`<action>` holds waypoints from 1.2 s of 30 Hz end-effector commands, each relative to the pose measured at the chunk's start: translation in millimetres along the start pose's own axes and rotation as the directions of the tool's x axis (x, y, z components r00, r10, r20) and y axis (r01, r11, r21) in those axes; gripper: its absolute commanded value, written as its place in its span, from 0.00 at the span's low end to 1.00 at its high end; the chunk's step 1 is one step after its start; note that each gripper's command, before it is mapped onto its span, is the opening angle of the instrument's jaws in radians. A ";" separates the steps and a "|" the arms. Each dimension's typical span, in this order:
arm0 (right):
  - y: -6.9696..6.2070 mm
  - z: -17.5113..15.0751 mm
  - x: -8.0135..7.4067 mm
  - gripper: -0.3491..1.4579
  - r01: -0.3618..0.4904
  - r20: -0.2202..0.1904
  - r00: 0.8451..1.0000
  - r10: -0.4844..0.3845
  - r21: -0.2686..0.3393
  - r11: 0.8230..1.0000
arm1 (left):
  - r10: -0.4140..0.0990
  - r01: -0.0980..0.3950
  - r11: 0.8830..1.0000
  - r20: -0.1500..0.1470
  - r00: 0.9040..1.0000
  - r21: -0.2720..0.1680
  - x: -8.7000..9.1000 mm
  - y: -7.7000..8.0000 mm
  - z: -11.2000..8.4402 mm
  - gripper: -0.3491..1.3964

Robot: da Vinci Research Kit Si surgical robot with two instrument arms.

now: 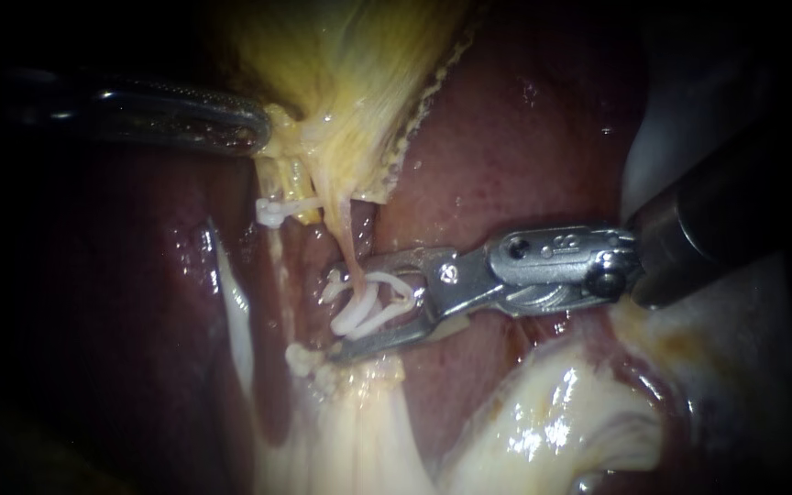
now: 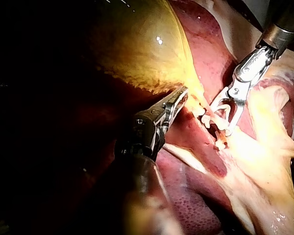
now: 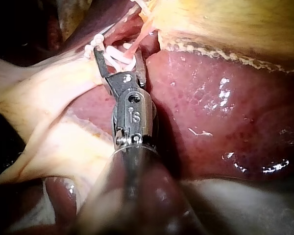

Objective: Clipping third clip right tube

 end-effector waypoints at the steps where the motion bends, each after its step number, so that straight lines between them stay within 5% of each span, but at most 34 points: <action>1: 0.0 -0.1 0.1 0.46 -0.001 0.002 1.000 0.001 -0.001 1.000 | 0.000 0.000 1.000 0.000 1.000 0.000 0.0 0.0 0.0 0.00; 8: 1.1 -1.2 1.9 0.46 -0.080 -0.116 0.990 0.084 0.031 0.996 | 0.000 0.000 1.000 0.000 1.000 0.000 0.0 0.1 0.0 0.00; 16: 3.4 -3.4 5.2 0.46 -0.192 -0.241 0.949 0.206 0.080 0.978 | 0.000 0.000 1.000 0.000 1.000 0.000 0.0 0.1 0.0 0.00; 25: 3.5 -3.2 5.3 0.46 -0.249 -0.286 0.915 0.283 0.152 0.957 | 0.000 0.000 1.000 0.000 1.000 0.000 0.0 0.1 0.1 0.00; 32: 2.7 -3.2 5.7 0.45 -0.310 -0.319 0.859 0.400 0.297 0.903 | 0.001 -0.001 1.000 0.000 1.000 0.001 0.0 0.1 0.0 0.00; 36: 2.2 -3.0 6.1 0.45 -0.316 -0.323 0.847 0.422 0.333 0.888 | 0.000 0.000 1.000 0.000 1.000 0.001 0.0 0.1 0.0 0.00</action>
